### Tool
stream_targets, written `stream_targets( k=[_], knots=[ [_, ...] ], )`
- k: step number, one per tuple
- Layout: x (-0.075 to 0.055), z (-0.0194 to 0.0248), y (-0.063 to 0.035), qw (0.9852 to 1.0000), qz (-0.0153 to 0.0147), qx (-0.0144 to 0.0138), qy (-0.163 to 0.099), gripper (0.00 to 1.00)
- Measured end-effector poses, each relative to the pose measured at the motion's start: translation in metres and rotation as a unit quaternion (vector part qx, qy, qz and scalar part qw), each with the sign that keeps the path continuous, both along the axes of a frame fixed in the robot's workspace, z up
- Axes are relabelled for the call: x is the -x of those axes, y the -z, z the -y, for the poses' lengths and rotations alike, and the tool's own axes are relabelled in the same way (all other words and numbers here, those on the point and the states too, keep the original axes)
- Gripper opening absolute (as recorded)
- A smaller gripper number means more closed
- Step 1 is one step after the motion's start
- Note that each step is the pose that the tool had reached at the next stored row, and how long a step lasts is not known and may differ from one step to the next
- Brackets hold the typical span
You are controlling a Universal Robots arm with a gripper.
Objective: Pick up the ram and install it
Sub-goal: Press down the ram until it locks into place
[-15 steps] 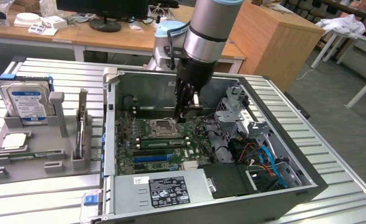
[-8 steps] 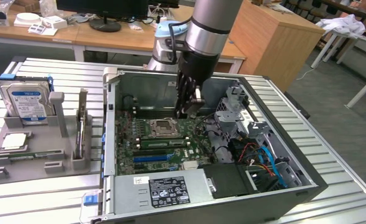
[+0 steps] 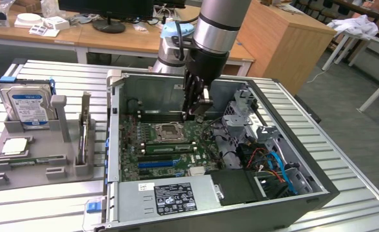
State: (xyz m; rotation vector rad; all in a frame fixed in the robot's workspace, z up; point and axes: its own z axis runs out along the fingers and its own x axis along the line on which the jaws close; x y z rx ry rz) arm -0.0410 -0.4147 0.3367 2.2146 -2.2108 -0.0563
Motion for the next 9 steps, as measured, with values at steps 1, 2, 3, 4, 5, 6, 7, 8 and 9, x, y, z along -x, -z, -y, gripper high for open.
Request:
stream_targets(
  k=[1,2,3,4,5,6,7,8,9],
  knots=[
    [0.0000,0.0000,0.0000,1.0000,0.0000,0.0000,0.000,0.37],
    [0.0000,0.0000,0.0000,1.0000,0.0000,0.0000,0.000,0.37],
    [0.0000,0.0000,0.0000,1.0000,0.0000,0.0000,0.000,0.37],
    [0.0000,0.0000,0.0000,1.0000,0.0000,0.0000,0.000,0.37],
    [0.0000,0.0000,0.0000,1.0000,0.0000,0.0000,0.000,0.37],
    [0.0000,0.0000,0.0000,1.0000,0.0000,0.0000,0.000,0.37],
    [0.0000,0.0000,0.0000,1.0000,0.0000,0.0000,0.000,0.37],
    [0.0000,0.0000,0.0000,1.0000,0.0000,0.0000,0.000,0.37],
    [0.0000,0.0000,0.0000,1.0000,0.0000,0.0000,0.000,0.37]
  ],
)
